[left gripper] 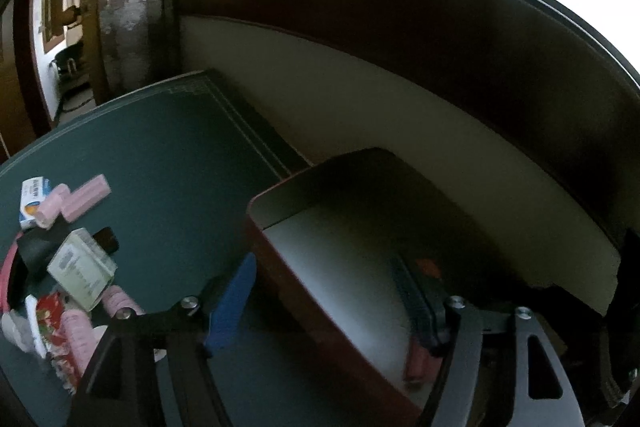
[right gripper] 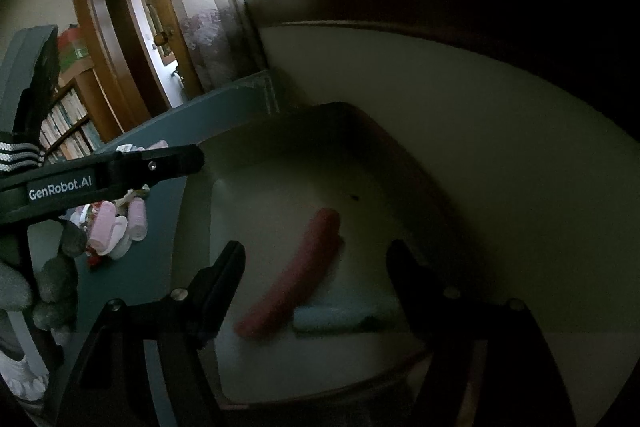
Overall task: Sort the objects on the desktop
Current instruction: 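Return both tools from the box to the cluttered table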
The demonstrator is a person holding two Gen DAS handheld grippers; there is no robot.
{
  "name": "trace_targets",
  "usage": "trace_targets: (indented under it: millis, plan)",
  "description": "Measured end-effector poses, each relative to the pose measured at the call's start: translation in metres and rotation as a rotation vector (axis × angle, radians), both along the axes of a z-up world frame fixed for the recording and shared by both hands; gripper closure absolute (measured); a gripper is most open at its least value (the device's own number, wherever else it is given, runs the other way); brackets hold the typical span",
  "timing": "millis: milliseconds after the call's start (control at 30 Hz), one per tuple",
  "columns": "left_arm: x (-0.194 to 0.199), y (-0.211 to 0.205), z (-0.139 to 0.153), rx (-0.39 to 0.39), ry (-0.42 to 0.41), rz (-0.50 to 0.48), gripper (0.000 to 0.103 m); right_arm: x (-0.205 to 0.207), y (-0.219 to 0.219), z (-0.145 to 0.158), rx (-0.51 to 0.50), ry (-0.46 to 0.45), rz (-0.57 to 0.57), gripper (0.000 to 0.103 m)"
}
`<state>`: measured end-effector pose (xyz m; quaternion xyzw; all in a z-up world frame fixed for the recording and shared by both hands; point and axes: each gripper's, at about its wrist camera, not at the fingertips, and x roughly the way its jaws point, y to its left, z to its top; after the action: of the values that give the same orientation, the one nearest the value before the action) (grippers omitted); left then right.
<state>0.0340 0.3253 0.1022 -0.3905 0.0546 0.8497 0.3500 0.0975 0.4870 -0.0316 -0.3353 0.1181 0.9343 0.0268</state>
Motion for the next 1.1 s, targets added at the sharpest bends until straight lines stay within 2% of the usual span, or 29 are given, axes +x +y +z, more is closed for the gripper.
trace_targets:
  millis: [367,700,867,1100]
  plan:
    - [-0.004,-0.059,-0.002,0.012,0.013,0.101,0.031,0.009,-0.039,0.021,0.003,0.071,0.065,0.024]
    - [-0.001,-0.163,0.002,0.015,0.036,0.294,0.031,0.005,-0.102,0.031,0.018,0.093,0.197,0.024]
    - [-0.032,-0.220,-0.015,0.001,0.036,0.425,0.031,0.004,-0.133,0.028,0.018,0.084,0.248,0.024]
    - [-0.038,-0.290,-0.032,-0.015,0.010,0.557,0.031,-0.003,-0.173,0.018,0.018,0.042,0.308,0.024]
